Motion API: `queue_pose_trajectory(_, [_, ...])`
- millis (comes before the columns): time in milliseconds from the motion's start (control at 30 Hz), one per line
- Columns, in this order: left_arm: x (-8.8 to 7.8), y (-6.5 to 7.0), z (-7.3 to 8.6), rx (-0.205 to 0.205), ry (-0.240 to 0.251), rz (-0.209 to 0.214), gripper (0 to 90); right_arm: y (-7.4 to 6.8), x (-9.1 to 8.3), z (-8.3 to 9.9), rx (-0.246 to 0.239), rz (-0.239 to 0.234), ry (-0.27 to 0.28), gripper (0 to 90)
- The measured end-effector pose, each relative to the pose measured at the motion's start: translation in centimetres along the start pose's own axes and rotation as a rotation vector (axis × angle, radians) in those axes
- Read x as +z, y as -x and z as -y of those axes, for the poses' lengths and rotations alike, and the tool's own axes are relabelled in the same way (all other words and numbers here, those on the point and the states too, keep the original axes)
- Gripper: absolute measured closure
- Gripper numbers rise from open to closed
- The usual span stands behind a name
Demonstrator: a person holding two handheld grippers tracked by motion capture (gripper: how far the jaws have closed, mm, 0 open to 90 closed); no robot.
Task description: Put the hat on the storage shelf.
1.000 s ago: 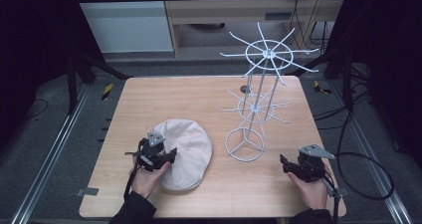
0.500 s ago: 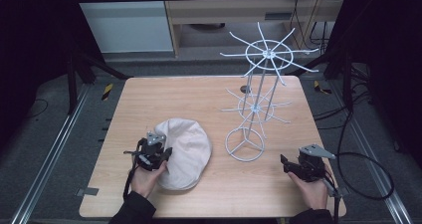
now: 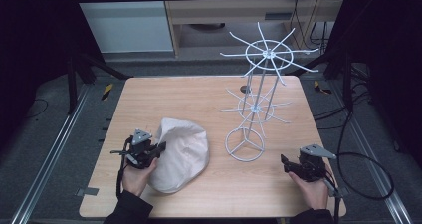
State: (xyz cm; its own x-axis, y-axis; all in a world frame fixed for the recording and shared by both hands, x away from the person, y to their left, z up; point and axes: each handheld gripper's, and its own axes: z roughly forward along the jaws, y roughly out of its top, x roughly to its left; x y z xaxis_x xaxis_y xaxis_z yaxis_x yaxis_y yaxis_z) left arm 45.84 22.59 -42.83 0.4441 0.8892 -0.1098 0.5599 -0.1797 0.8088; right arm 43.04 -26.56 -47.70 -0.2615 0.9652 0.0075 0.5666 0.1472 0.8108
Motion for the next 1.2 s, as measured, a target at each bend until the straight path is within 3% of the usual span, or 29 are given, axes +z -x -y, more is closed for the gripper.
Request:
queue_pose_trajectory(633, [-3.7,-0.7,-1.4,-0.021,0.147,0.051,88.3,0.3,-0.2,0.0,0.011,-0.008,0.015,26.7])
queue_pose_trajectory(1200, [-9.1,0.9,-3.2,0.008,0.378,0.133,88.3,0.3,-0.2,-0.1,0.001,0.004,0.015,26.6])
